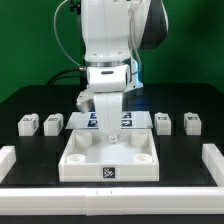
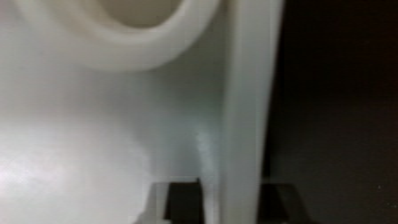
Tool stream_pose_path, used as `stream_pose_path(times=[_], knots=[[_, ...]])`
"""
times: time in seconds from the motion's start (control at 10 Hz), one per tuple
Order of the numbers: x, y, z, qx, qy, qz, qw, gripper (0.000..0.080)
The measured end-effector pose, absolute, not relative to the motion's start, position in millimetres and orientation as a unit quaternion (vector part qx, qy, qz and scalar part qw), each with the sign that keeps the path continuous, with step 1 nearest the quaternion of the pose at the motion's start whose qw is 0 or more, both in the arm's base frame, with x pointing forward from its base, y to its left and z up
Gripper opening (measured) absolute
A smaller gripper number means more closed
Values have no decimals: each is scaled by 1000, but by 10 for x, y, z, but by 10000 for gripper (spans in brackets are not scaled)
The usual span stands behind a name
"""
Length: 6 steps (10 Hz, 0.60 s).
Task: Assemble one leg
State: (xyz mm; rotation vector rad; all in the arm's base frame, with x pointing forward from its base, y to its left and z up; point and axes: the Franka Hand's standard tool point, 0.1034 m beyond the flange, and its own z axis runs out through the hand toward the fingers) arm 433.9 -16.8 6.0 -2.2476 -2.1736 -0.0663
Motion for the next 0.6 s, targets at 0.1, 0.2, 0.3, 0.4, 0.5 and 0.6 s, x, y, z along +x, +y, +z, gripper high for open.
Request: stream_pose_path(times=[0.1,0.2,0.3,0.4,0.5,0.6], knots=[[4338,-169,59,-719,-695,-21,7,50],[4338,-169,59,-719,-695,-21,7,50],[4338,-168,59,-719,-695,-21,7,50],[4338,-169,59,-719,-695,-21,7,50],[4338,-168,59,-719,-695,-21,7,50],[4338,-168,59,-719,-695,-21,7,51]])
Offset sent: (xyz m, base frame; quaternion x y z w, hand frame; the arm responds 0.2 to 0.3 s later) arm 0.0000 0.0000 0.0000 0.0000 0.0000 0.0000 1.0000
